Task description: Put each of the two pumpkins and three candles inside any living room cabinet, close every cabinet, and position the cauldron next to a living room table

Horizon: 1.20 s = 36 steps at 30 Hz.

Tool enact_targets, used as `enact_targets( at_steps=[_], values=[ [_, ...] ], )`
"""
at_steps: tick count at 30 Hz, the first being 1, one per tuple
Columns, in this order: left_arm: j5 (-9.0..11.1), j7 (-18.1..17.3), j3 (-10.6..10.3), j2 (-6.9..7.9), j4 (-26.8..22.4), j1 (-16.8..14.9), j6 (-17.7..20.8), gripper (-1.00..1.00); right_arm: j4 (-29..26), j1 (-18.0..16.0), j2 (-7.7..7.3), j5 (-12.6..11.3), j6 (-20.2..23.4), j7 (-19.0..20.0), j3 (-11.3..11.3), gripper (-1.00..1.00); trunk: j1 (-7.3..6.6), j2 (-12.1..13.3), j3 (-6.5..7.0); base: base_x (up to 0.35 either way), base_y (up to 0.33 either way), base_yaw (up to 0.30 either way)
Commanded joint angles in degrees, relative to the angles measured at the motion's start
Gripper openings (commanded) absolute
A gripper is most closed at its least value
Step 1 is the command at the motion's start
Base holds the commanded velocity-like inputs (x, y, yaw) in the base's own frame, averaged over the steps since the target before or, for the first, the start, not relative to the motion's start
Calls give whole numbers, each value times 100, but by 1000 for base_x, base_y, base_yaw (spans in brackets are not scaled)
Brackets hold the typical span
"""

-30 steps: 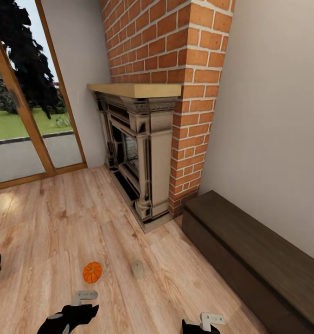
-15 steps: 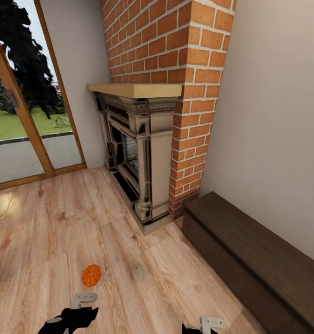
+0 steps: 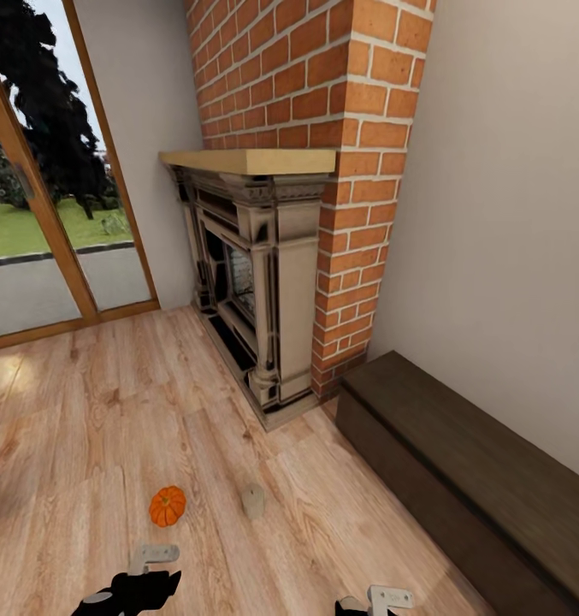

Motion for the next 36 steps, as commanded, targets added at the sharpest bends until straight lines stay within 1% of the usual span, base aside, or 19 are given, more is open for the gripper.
enact_targets(
  at_steps=[1,8,14,16,18,19,22,24,30,36],
  values=[
    [59,10,-15,6,-8,0,31,100,-10,-3,-3,-48,23,-45,24,100,22,-45,-24,0,0,0],
    [59,10,-8,5,-19,40,23,100,-11,-3,4,-50,23,-44,40,100,176,-325,-150,0,0,0],
    [59,10,-3,5,-140,109,21,100,-11,-3,8,-55,24,-50,36,100,308,-566,-257,0,0,0],
    [59,10,0,7,-216,126,21,100,-7,-9,12,-59,58,-62,30,100,352,-646,-293,0,0,0],
    [59,10,3,6,-385,234,23,100,-5,-40,14,-62,132,-77,24,100,396,-726,-329,0,0,0],
    [59,10,9,7,-529,337,25,100,-4,-118,16,-64,255,-135,21,100,418,-766,-347,0,0,0],
    [59,10,18,6,-812,526,34,100,-2,-558,31,-101,808,-432,16,100,484,-887,-401,0,0,0],
    [59,10,19,6,-876,561,36,100,3,-697,39,-113,958,-504,15,100,528,-967,-437,0,0,0],
    [59,9,10,5,-1006,595,72,100,213,-942,39,-124,1170,-571,-21,100,659,-1208,-545,0,0,0],
    [59,2,6,5,-1043,602,102,100,325,-989,47,-128,1166,-579,-29,100,791,-1448,-652,0,0,0]
  ],
)
